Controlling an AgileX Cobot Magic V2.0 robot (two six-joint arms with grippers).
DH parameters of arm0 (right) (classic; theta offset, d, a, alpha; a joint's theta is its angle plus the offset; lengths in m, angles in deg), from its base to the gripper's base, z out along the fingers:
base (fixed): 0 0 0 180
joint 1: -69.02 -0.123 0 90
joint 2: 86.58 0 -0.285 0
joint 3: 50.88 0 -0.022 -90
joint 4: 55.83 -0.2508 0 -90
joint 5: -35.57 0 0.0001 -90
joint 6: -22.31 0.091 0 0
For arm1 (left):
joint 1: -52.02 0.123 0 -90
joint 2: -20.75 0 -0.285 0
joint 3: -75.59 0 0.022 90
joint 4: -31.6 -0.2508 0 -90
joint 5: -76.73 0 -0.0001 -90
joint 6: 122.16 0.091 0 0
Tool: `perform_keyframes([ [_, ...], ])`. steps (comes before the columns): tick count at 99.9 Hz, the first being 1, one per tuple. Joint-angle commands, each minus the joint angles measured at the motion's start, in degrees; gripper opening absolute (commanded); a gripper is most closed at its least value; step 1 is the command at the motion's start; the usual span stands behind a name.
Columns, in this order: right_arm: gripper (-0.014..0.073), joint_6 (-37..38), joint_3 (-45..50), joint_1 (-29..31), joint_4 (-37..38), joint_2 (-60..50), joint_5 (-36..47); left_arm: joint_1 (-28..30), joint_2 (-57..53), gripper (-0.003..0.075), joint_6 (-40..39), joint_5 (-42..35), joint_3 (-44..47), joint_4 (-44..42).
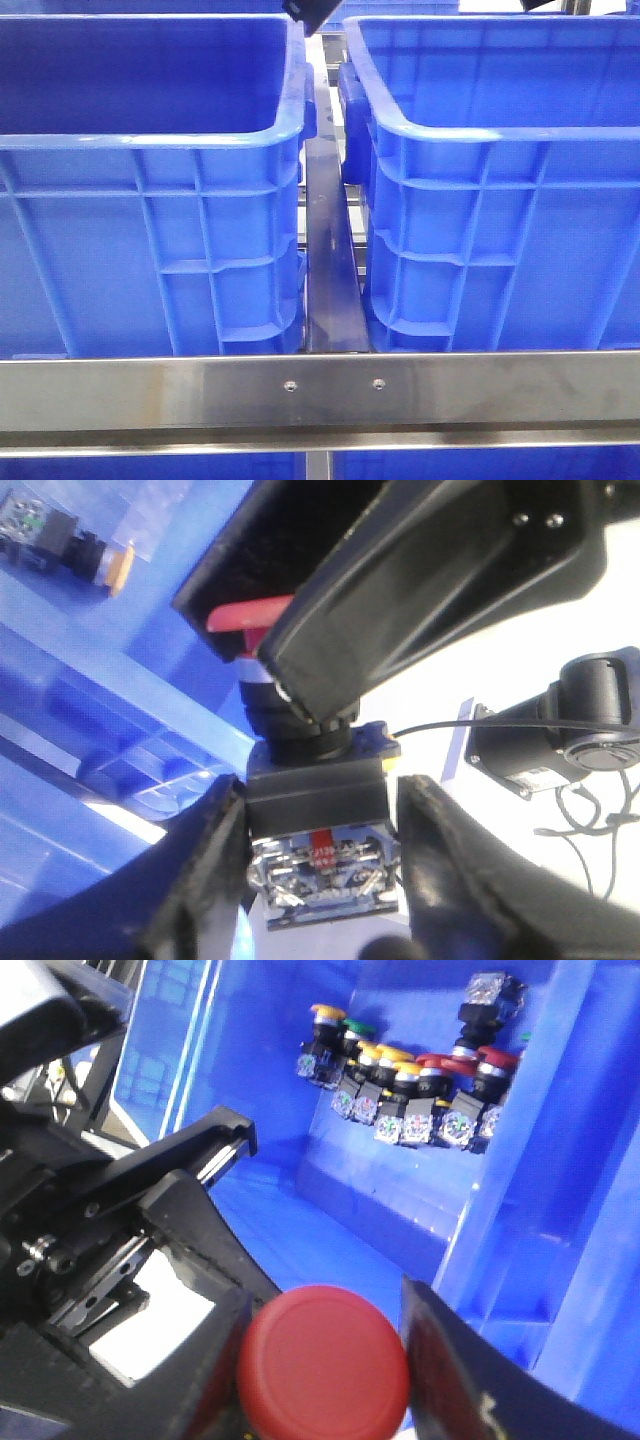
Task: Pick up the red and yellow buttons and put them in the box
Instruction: 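Grasp the red cap with the right gripper and release the left gripper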
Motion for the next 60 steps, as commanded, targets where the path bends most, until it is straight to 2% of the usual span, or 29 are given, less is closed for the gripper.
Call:
perform_keyframes([
  [1, 0.0132, 0.03, -1.93, -0.02, -3.25, -1.70, -1.39, -0.44, -2.87, 0.0252, 0.04, 1.44, -1.66, 5.41],
  [17, 0.0112, 0.03, -1.93, -0.02, -3.77, -1.75, -1.33, -0.44, -2.87, 0.0410, 0.04, 1.44, -1.66, 5.62],
  [35, 0.0112, 0.03, -1.93, 0.88, -4.10, -1.75, 1.17, -0.44, -2.87, 0.0526, 0.04, 1.32, -1.90, 5.62],
  [60, 0.0112, -0.08, -1.93, 6.20, -4.10, -1.75, 7.20, -0.44, -2.87, 0.0540, 0.04, 1.81, -4.97, 3.85],
])
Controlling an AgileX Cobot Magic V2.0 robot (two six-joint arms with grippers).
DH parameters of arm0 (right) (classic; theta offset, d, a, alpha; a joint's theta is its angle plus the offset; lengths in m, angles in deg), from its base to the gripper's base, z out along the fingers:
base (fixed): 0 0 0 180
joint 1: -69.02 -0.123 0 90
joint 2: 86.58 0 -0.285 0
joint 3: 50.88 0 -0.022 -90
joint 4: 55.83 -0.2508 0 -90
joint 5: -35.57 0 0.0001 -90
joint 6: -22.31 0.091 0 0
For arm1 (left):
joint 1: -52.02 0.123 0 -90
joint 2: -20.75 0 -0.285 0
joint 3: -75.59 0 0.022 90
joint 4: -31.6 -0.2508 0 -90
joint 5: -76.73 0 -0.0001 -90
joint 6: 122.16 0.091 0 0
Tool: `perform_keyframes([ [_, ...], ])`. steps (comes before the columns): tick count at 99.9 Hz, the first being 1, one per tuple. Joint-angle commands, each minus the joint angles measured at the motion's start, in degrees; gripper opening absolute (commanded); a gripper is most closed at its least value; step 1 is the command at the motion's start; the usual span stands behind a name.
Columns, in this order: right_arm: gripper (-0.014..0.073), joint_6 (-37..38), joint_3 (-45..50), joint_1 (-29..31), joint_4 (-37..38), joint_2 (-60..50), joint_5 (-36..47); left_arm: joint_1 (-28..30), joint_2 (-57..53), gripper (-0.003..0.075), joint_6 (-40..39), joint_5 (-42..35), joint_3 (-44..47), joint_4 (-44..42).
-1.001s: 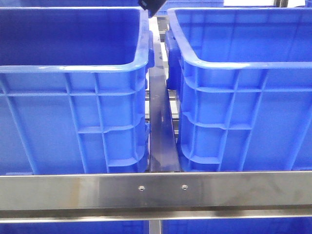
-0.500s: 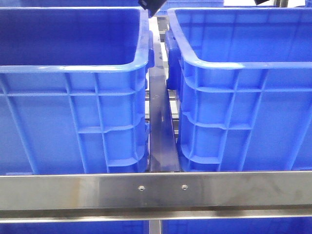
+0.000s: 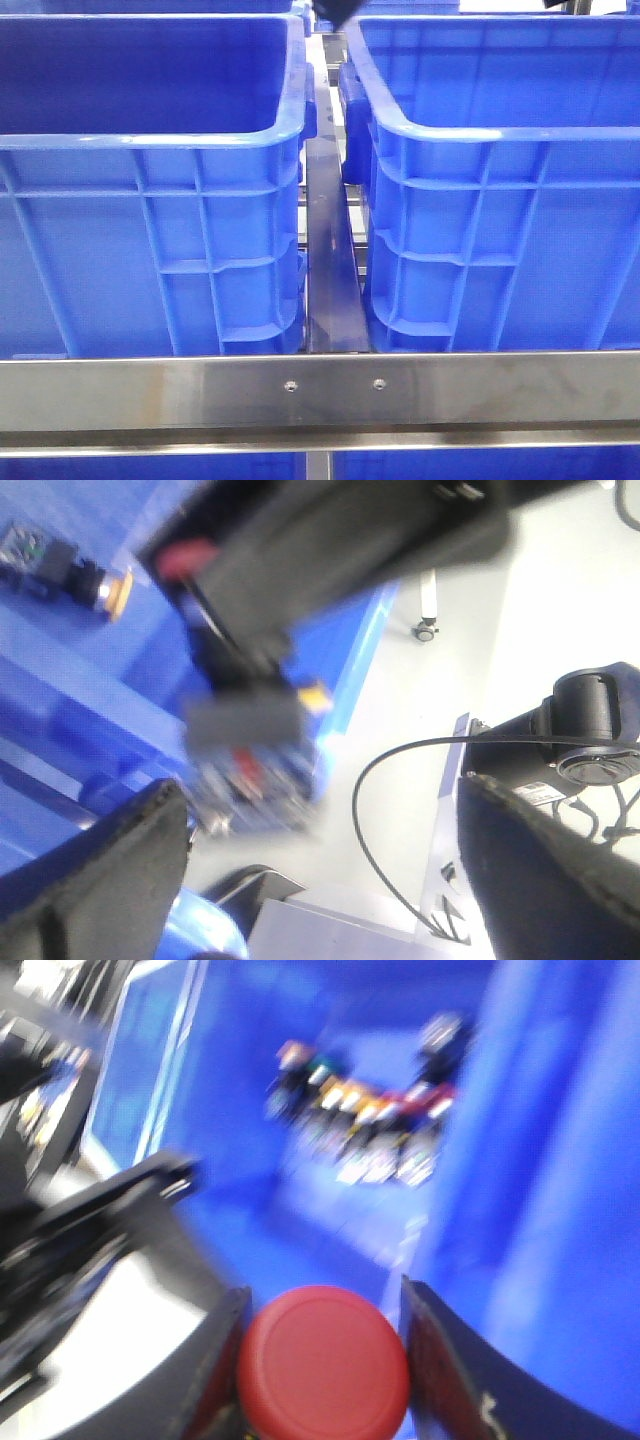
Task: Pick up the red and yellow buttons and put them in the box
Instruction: 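Grasp the red cap with the right gripper and release the left gripper, then carry the red button into the other bin and open the right gripper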
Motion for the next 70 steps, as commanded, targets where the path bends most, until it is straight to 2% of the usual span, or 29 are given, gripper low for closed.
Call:
perform_keyframes([
  [1, 0.0112, -0.13, -1.71, 2.80, -4.10, -1.75, 3.49, -0.44, -2.87, 0.0540, 0.04, 1.92, -3.17, 3.18],
  [33, 0.0112, -4.28, -3.99, 13.18, -4.05, 3.25, 14.70, -0.44, -2.87, 0.0540, 0.04, 2.21, -4.55, 3.18],
  [52, 0.0112, -5.02, -9.89, 14.56, -4.11, 11.72, 20.31, -0.44, -2.87, 0.0538, 0.04, 2.21, -4.55, 3.18],
  [70, 0.0112, -5.02, -15.26, 14.56, -4.11, 19.51, 21.87, -0.44, -2.87, 0.0537, 0.04, 2.21, -4.55, 3.18],
])
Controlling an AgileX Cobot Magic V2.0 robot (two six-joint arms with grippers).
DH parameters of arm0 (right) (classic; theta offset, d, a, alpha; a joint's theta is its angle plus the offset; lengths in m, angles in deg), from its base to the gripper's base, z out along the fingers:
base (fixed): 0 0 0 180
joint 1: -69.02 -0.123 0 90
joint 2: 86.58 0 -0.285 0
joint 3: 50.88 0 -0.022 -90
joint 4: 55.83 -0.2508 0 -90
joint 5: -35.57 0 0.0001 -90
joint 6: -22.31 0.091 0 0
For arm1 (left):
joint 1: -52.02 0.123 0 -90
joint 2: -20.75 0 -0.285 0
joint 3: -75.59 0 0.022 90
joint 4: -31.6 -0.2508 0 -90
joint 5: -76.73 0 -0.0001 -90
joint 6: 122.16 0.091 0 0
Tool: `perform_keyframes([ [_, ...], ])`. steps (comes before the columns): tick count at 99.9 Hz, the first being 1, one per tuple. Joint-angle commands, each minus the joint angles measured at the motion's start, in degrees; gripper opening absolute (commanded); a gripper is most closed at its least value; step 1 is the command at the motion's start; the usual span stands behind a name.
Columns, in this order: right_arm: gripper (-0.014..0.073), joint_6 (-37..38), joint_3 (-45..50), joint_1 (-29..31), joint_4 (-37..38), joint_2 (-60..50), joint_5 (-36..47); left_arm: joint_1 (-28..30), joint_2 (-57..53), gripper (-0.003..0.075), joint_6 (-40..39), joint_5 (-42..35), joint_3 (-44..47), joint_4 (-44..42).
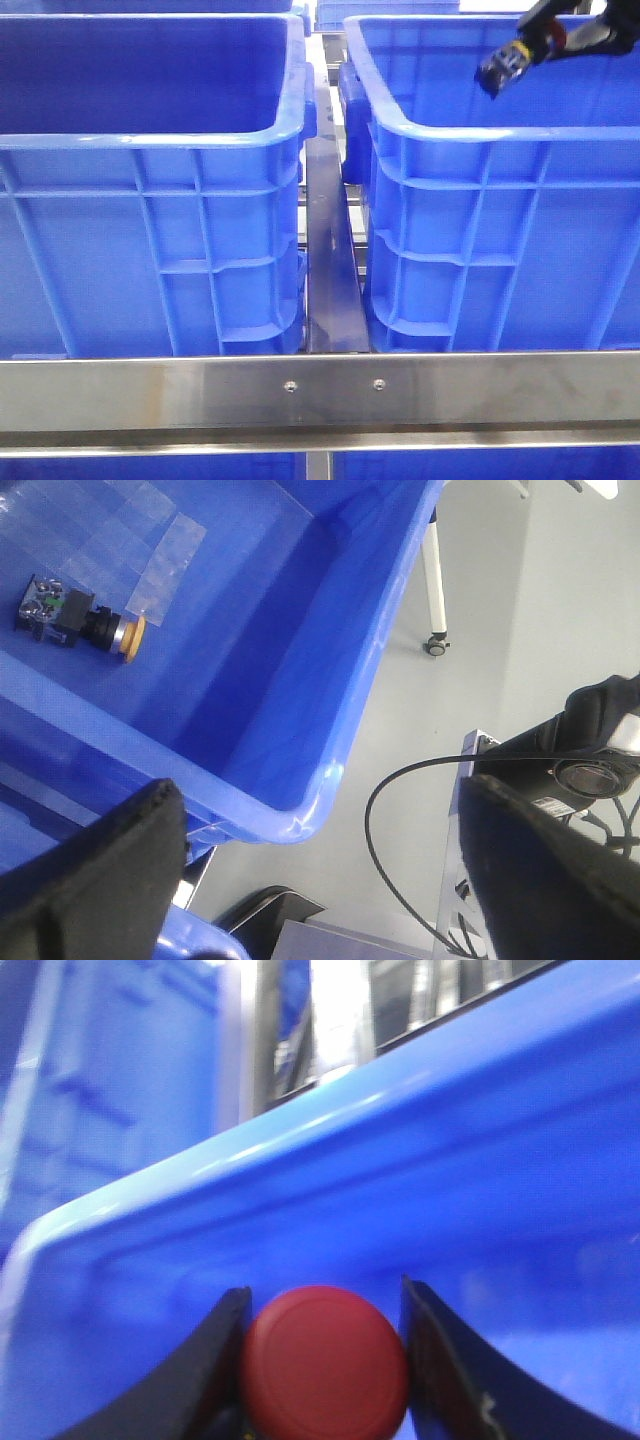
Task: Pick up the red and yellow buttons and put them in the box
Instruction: 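Carry the red button into the other bin and open the right gripper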
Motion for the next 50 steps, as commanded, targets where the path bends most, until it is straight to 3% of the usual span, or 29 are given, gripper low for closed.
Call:
perform_keyframes([
  [1, 0.0112, -1.04, -4.12, 0.31, -2.81, 0.47, 0.56, -0.44, -2.84, 0.0537, 0.01, 2.21, -1.75, 3.60],
  [50, 0.0139, -1.04, -7.11, 0.31, -2.81, 7.40, 5.91, -0.44, -2.84, 0.0537, 0.01, 2.21, -1.81, 5.77],
])
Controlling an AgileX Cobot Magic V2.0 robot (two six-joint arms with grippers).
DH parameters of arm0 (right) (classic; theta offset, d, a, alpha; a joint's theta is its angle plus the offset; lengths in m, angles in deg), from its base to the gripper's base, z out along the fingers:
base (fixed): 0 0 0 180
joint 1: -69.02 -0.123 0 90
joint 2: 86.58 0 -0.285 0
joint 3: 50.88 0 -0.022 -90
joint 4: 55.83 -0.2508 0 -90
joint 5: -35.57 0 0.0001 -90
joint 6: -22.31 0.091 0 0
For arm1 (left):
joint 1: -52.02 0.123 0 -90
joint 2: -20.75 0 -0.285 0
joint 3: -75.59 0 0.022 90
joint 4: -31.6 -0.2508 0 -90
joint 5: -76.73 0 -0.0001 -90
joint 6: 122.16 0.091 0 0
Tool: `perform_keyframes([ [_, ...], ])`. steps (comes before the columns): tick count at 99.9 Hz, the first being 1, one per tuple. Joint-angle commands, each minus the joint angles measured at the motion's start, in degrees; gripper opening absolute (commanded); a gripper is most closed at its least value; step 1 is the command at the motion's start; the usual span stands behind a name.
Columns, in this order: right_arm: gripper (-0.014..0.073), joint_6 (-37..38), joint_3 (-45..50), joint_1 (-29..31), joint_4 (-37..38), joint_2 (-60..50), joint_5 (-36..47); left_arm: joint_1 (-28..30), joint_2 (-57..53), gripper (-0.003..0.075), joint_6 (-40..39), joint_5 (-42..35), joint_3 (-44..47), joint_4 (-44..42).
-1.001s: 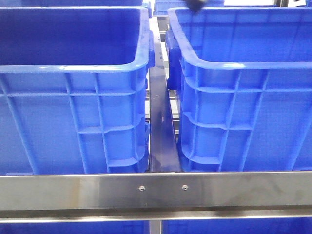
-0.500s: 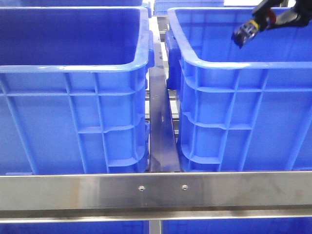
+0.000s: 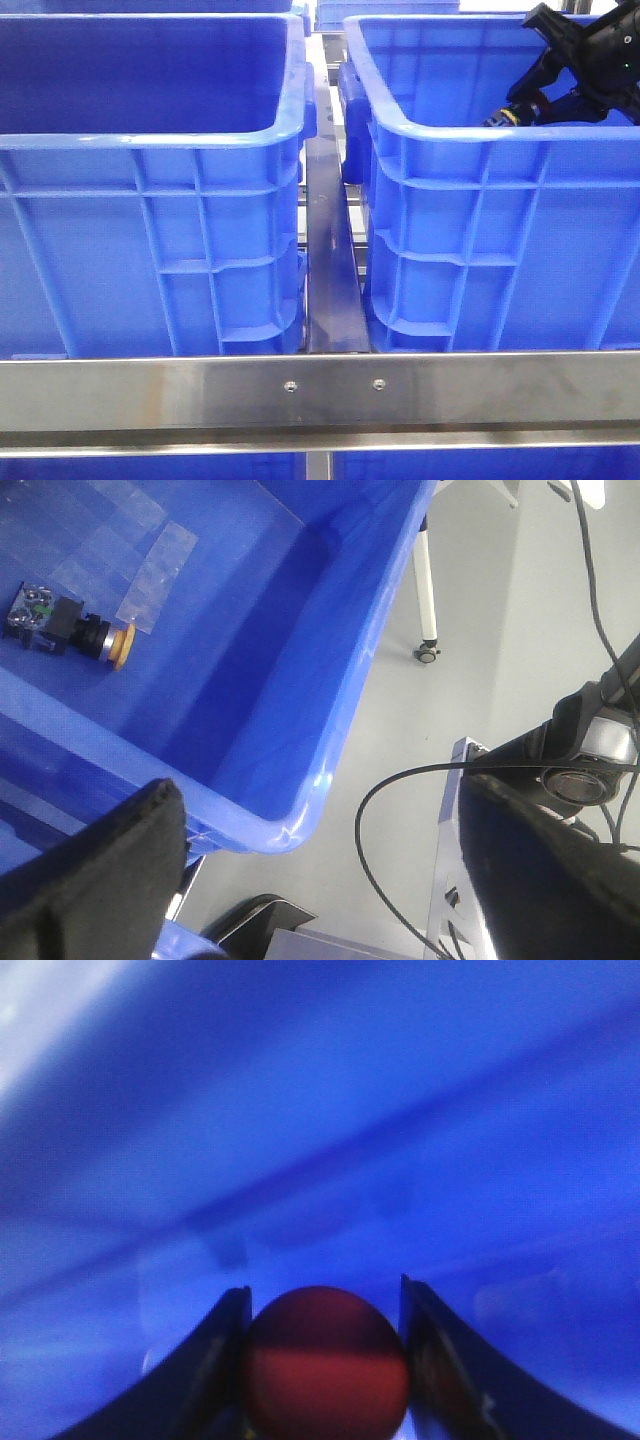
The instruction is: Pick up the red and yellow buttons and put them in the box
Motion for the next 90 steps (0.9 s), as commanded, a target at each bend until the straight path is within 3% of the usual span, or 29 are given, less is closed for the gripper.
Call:
perform_keyframes([
  [1, 0.0147, -1.04, -2.07, 0.31, -2.45, -2.86, 1.46, -0.44, -2.84, 0.0537, 0.01, 2.21, -1.81, 4.44],
  [36, 0.0513, -1.04, -2.07, 0.31, -2.45, -1.46, 2.50, -0.44, -2.84, 0.0537, 0.01, 2.21, -1.81, 4.59],
  [71, 0.0590, -1.04, -2.07, 1.88, -2.45, -1.70, 4.04, -0.44, -2.84, 0.0537, -0.11, 2.21, -1.81, 4.59],
  [90, 0.0597, -1.04, -2.07, 4.39, -2.45, -2.63, 0.80, -0.44, -2.84, 0.0537, -0.11, 2.21, -1.81, 4.59],
])
